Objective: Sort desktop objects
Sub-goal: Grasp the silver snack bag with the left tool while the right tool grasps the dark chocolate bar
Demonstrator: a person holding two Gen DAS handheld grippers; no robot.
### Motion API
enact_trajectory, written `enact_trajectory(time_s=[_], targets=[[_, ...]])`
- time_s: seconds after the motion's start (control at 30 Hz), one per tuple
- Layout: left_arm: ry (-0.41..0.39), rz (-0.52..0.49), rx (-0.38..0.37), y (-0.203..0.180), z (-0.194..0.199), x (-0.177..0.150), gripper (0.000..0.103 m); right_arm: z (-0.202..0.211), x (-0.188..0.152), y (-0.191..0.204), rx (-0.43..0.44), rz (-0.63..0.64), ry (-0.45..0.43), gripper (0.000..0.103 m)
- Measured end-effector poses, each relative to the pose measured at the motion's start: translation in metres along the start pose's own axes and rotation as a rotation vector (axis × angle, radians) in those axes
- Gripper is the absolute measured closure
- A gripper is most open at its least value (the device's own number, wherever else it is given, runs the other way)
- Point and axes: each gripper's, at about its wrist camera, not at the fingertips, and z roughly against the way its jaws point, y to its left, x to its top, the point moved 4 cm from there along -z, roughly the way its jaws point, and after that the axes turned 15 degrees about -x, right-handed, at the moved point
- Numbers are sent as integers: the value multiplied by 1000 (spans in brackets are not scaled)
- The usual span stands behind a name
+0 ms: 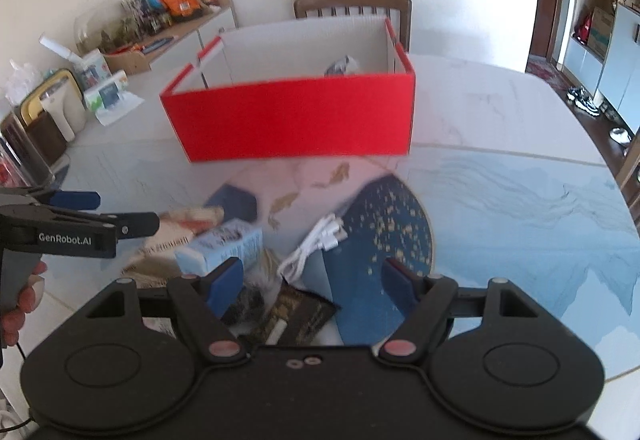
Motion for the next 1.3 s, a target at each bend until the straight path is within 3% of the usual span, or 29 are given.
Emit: enact_trajectory(time_s=[0.2,0.67,0.93,1.0,1.07,1.3], targets=[[19,6,-25,-1,-11,-8,0,-12,-14,6,-6,-6,45,27],[45,-25,4,-6,-35,-18,1,-31,-27,15,-29,-20,111,29],[33,-18,-37,1,-37,-21,1,-36,-31,9,-22,-45,145,32],[38,2,-58,3,-38,-21,6,-37,-31,9,-20,-53,153,35],[42,21,-81,4,-38,-21,10,-38,-32,9,-18,-56,160,45],[50,49,-140,2,-39,-20,34,-39,-32,12,-4,-43,161,55]])
